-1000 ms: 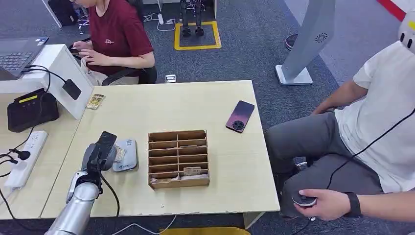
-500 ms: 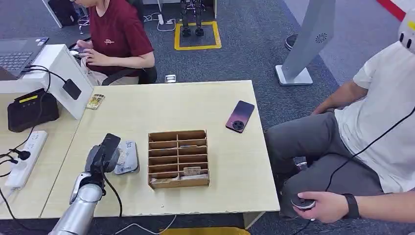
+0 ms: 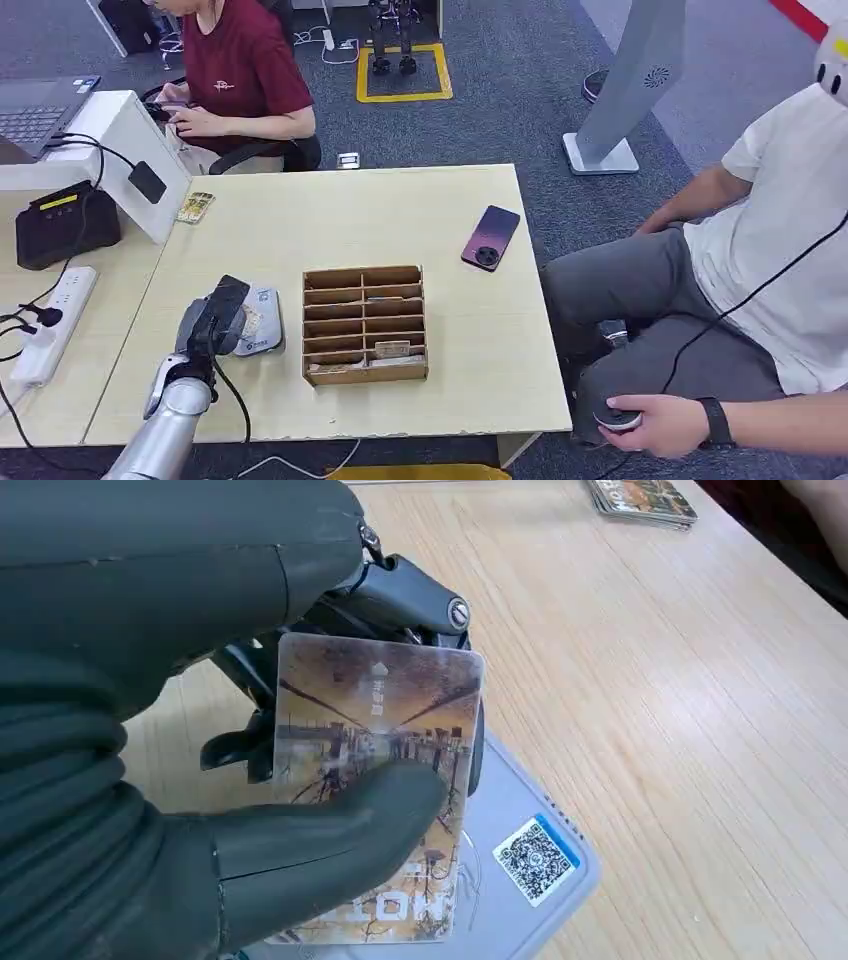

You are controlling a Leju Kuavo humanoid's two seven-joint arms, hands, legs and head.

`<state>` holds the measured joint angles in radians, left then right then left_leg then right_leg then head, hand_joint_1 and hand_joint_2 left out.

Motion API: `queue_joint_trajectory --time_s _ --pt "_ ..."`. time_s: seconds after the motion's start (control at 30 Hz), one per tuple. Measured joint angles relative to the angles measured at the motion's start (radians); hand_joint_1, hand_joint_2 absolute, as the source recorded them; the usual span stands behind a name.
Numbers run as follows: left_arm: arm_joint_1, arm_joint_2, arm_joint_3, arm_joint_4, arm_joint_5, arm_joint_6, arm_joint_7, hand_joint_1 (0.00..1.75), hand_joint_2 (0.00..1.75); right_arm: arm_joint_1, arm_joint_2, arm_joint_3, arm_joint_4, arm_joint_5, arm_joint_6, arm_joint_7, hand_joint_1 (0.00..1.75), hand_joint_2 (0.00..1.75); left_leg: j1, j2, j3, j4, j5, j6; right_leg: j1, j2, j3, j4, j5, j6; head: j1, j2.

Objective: Pass the card to the sensor for recognition and then transmit it.

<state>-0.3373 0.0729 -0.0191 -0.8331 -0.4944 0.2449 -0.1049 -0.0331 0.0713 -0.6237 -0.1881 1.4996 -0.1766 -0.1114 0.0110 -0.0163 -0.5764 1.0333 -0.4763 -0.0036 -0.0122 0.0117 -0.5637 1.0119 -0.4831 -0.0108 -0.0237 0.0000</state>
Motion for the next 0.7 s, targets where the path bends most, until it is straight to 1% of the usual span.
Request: queue_joint_trajectory --time_s 0.2,0.37,0.53,0.7 --pt "0.0 0.0 0.0 0.004 -0.002 0.001 0.0 1.75 1.75 0.0 0.0 0.0 0.0 0.0 0.0 0.0 0.0 0.0 0.0 0.0 0.0 0.0 0.0 0.0 0.0 0.0 0.0 0.0 0.0 0.0 0.0 0.0" --pt "0.0 -0.001 0.0 0.009 -0.027 0.012 0.003 1.75 1.75 0.0 0.0 0.0 0.0 0.0 0.0 -0.001 0.0 0.0 0.0 0.0 0.0 0.0 0.0 0.0 0.0 0.0 0.0 0.0 0.0 0.0 0.0 0.0" --pt "0.0 -0.003 0.001 0.016 -0.07 0.025 0.01 1.75 1.75 0.0 0.0 0.0 0.0 0.0 -0.016 -0.024 0.0 0.0 0.0 0.0 0.0 0.0 0.0 0.0 0.0 0.0 0.0 0.0 0.0 0.0 0.0 0.0" --pt "0.0 -0.003 0.001 0.021 -0.097 0.032 0.012 1.75 1.75 0.0 0.0 0.0 0.0 0.001 -0.027 -0.034 0.0 0.0 0.0 0.0 0.0 0.0 0.0 0.0 0.0 0.0 0.0 0.0 0.0 0.0 0.0 0.0"
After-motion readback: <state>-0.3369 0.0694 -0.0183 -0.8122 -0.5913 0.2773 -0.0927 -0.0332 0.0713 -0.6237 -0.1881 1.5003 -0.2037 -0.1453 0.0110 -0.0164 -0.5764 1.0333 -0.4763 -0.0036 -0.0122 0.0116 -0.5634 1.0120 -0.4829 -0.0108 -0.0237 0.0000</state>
